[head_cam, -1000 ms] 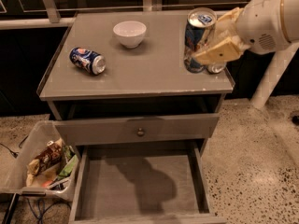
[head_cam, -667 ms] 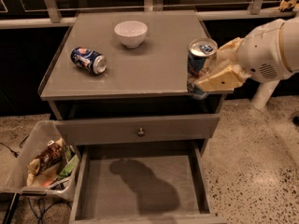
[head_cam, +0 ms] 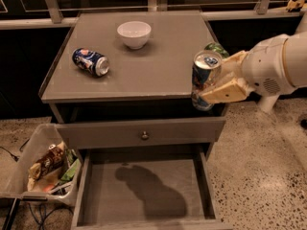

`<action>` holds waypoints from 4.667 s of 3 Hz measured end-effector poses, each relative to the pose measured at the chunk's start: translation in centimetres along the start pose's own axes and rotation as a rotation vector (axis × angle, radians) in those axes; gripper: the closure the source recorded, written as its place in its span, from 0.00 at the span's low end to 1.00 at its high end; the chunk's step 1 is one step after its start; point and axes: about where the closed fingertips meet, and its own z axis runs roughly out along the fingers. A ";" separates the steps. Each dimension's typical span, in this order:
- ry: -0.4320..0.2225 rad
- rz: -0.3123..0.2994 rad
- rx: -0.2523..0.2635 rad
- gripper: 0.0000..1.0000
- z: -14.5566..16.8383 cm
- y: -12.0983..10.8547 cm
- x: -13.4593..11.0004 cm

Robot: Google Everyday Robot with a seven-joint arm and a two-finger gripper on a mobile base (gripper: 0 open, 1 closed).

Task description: Place redbull can into middle drawer

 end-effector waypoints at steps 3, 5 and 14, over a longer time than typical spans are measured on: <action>-0.030 0.157 0.005 1.00 8.2 9.3 14.5; -0.127 0.111 0.023 1.00 15.2 9.6 19.7; -0.140 0.084 0.009 1.00 41.7 18.7 33.8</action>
Offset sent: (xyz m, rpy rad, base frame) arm -0.0673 -0.0157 -0.2132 0.0663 0.1333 -0.0957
